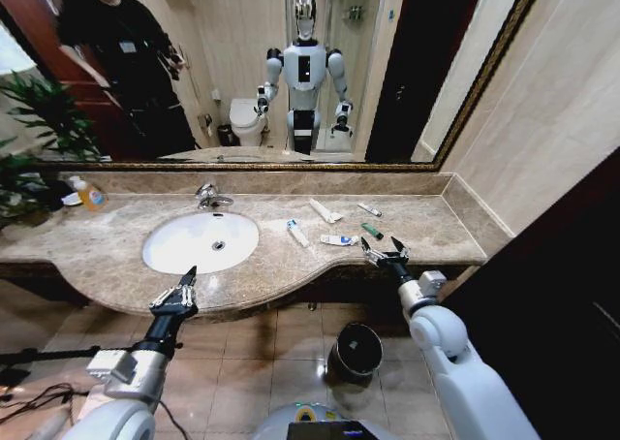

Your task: Pick up the trash from the sink and place it in the trash bin.

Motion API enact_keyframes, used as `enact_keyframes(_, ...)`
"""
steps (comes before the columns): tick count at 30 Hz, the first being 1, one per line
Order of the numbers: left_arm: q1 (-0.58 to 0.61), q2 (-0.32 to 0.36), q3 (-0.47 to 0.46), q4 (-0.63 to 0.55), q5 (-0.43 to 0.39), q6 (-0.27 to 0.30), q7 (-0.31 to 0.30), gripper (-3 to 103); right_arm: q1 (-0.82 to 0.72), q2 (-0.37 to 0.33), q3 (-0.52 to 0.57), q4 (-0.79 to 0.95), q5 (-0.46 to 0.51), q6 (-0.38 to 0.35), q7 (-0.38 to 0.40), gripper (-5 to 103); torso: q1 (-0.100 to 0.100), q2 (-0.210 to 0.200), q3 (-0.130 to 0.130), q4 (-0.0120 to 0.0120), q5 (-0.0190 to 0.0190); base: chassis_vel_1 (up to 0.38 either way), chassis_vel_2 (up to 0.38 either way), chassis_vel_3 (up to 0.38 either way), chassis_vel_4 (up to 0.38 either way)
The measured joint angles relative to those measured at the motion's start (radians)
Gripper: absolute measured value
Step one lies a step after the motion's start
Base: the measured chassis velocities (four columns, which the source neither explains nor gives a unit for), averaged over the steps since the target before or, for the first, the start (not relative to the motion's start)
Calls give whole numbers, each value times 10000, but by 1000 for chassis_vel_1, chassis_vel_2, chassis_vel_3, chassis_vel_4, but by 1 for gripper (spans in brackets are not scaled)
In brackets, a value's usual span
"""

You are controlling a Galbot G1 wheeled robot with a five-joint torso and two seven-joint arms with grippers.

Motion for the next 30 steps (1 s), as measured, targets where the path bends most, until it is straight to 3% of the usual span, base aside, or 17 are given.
enact_keyframes(5,0,0,0,0,0,0,0,0,216,-142,-49,-172,37,48,-215,100,0,0,0,0,0,0,0,0,0)
enact_keyframes(9,0,0,0,0,0,0,0,0,501,-362,-132,-465,161,-60,-809,100,0,0,0,0,1,0,0,0,0)
enact_keyframes(11,0,0,0,0,0,0,0,0,1073,-798,-157,-929,355,-159,-1372,100,-1,0,0,0,1,0,0,0,0)
enact_keyframes(14,0,-1,0,0,0,0,-1,0,1510,-1081,-187,-1282,567,-189,-1598,100,0,0,0,0,0,0,0,0,0)
enact_keyframes(16,0,0,0,0,0,0,0,0,2352,-1673,-372,-2236,901,-218,-1988,100,1,0,0,3,-1,0,0,0,0)
enact_keyframes(18,0,0,0,0,0,1,-2,0,2525,-1809,-435,-2488,941,-218,-2128,100,1,0,1,2,0,0,0,0,0)
enact_keyframes(23,0,0,1,0,0,0,4,0,3879,-2861,-1019,-4749,1250,-188,-3756,100,1,0,1,-3,0,0,0,0,0)
enact_keyframes(27,0,0,-1,0,0,0,-3,0,5353,-3087,-1862,-6284,1453,-223,-4592,100,1,0,1,-1,0,0,0,0,0)
enact_keyframes(30,0,-1,-1,0,0,0,-3,0,6186,-3024,-2458,-6959,1828,-566,-4611,100,2,-1,2,3,-5,0,0,0,0)
